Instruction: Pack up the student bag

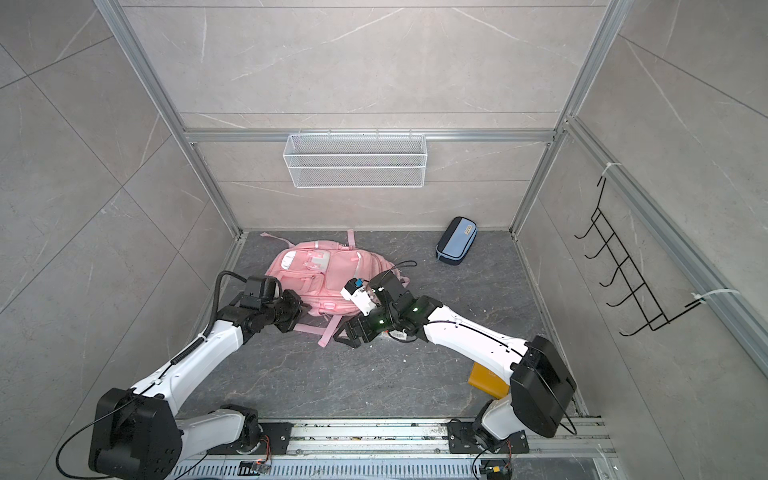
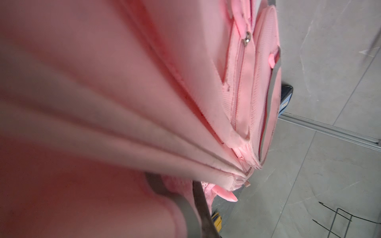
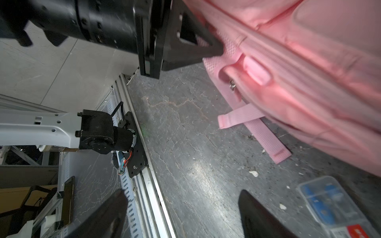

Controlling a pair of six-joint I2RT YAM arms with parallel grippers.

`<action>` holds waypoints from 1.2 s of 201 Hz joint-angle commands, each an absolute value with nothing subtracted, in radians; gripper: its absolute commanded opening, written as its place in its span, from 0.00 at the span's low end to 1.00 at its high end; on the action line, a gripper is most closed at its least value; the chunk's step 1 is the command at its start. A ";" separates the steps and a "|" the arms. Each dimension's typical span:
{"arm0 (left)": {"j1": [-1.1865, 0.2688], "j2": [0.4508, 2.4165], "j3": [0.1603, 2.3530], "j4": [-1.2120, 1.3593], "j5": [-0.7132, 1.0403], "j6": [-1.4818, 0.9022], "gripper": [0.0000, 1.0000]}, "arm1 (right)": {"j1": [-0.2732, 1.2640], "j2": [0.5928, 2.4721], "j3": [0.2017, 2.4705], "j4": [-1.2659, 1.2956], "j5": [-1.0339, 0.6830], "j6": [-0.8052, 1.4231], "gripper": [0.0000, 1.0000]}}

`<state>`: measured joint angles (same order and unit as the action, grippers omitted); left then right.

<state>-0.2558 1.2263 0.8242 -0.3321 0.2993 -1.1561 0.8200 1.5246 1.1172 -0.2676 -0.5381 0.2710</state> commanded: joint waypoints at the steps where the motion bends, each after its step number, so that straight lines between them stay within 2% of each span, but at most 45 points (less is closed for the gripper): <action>1: -0.276 1.233 0.909 -0.245 0.363 -1.159 0.00 | 0.815 1.583 1.119 -0.187 -0.471 0.307 0.77; 21: -0.299 1.249 0.929 -0.230 0.369 -1.172 0.00 | 0.816 1.642 1.156 -0.145 -0.439 0.336 0.64; 54: -0.340 1.261 0.956 -0.219 0.367 -1.176 0.00 | 0.813 1.716 1.160 -0.017 -0.402 0.422 0.51; 94: -0.369 1.280 0.969 -0.200 0.391 -1.181 0.00 | 0.811 1.761 1.227 -0.093 -0.307 0.378 0.35; 107: -0.376 1.279 0.966 -0.199 0.392 -1.182 0.00 | 0.811 1.770 1.258 -0.138 -0.262 0.352 0.34; 128: -0.379 1.274 0.965 -0.196 0.396 -1.183 0.00 | 0.811 1.783 1.283 -0.145 -0.240 0.335 0.40; 151: -0.384 1.279 0.974 -0.192 0.404 -1.181 0.00 | 0.811 1.823 1.331 -0.167 -0.241 0.325 0.40; 211: -0.394 1.286 0.983 -0.189 0.405 -1.183 0.00 | 0.811 1.852 1.352 -0.212 -0.198 0.314 0.33; 241: -0.397 1.285 0.985 -0.188 0.407 -1.181 0.00 | 0.809 1.855 1.349 -0.214 -0.151 0.326 0.25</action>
